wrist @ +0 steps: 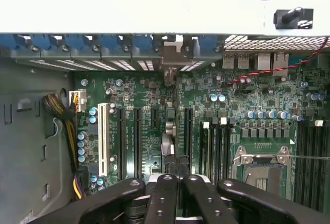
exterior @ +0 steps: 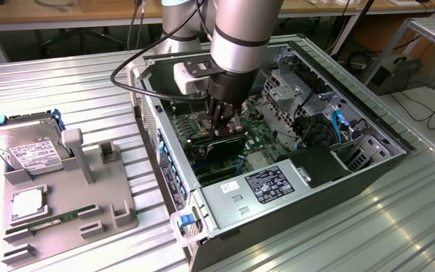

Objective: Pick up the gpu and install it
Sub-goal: 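Insert the gpu into the slot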

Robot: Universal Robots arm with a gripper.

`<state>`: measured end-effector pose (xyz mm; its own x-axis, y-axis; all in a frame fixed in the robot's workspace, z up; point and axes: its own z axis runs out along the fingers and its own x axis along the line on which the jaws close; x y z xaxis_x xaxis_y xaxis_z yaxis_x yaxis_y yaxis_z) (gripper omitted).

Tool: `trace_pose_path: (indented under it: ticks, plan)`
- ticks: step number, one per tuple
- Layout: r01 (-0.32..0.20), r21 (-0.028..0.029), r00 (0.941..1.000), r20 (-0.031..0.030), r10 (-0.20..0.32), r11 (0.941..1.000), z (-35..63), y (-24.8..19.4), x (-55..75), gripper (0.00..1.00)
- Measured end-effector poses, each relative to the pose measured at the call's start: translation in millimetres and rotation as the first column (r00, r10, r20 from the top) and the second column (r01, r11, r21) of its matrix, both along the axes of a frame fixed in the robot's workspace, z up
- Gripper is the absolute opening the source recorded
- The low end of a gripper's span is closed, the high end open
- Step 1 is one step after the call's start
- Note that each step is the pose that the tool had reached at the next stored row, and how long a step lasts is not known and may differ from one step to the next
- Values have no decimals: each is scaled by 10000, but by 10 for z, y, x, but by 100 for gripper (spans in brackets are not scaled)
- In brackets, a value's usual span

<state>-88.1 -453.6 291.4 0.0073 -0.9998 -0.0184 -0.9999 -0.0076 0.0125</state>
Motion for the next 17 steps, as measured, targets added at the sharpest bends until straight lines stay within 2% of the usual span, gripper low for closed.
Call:
trace_pose_path:
  ticks: [3,9,17]
  plan:
    - [-1,0,10000,23,1,10000,-44,5,-7,11]
    - [0,0,10000,23,0,10000,-138,28,-7,11]
    - [0,0,10000,24,0,10000,-158,29,-7,11]
